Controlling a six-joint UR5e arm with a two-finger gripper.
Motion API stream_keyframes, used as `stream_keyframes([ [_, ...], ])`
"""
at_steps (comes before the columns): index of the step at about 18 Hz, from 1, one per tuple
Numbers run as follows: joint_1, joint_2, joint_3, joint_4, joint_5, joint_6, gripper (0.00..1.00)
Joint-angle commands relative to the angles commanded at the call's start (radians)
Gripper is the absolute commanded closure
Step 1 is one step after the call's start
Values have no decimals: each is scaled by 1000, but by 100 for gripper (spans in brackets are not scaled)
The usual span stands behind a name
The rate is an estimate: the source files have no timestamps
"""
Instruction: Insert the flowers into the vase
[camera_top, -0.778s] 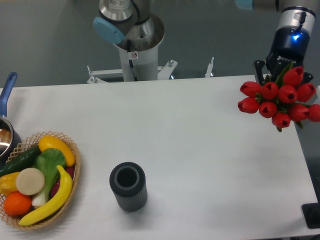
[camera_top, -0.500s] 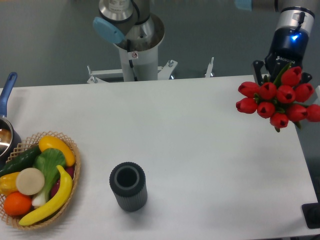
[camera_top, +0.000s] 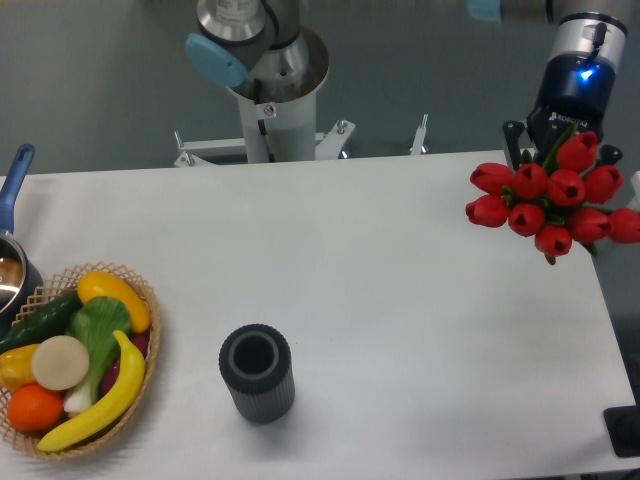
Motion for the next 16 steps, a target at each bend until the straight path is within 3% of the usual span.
stream_keyframes([
  [6, -78, -2, -6, 2, -15, 2, 70],
  [11, -135, -5, -20, 5, -123, 5, 70],
  [16, -141, -11, -31, 5, -231, 8, 70],
])
